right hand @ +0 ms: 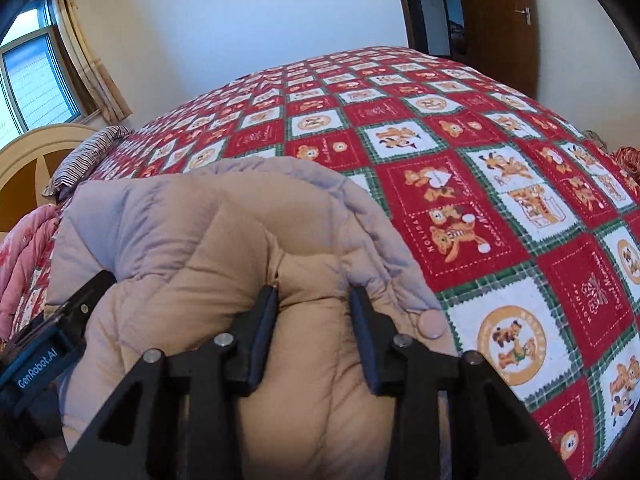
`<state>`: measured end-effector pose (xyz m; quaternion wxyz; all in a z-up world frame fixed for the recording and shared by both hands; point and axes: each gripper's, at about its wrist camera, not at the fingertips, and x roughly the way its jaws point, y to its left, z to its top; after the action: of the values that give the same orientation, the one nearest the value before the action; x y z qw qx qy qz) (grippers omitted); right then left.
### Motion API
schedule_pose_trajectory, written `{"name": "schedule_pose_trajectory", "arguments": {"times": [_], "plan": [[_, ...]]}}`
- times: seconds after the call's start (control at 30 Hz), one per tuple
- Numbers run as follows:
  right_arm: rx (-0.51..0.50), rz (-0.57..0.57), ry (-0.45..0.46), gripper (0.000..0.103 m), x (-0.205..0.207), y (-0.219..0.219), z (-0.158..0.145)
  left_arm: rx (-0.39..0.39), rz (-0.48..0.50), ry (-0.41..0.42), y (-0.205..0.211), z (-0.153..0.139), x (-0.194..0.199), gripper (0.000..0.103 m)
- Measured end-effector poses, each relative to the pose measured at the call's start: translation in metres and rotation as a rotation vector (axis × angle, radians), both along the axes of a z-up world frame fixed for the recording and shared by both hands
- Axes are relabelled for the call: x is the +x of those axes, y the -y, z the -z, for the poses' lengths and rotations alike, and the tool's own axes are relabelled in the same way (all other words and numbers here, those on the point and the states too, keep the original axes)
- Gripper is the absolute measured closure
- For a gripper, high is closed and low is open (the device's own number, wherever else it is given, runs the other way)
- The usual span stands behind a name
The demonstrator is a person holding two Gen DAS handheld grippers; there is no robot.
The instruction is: Fold large clothes
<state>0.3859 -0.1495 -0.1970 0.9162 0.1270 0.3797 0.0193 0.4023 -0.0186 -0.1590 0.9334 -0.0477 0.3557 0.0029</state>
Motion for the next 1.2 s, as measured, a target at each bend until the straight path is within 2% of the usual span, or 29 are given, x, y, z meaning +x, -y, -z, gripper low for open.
{"name": "schedule_pose_trajectory", "arguments": {"times": [0.4,1.2], "plan": [[-0.055,0.005,-0.018,0.064,0.008,-0.006,0.008,-0.011,0.001,-0.037,-0.001,0.01,0.008,0.001],[-0.094,0.012,-0.038,0.063,0.015,-0.01,0.014,0.04,-0.01,-0.058,0.007,0.016,0.014,0.001]]}}
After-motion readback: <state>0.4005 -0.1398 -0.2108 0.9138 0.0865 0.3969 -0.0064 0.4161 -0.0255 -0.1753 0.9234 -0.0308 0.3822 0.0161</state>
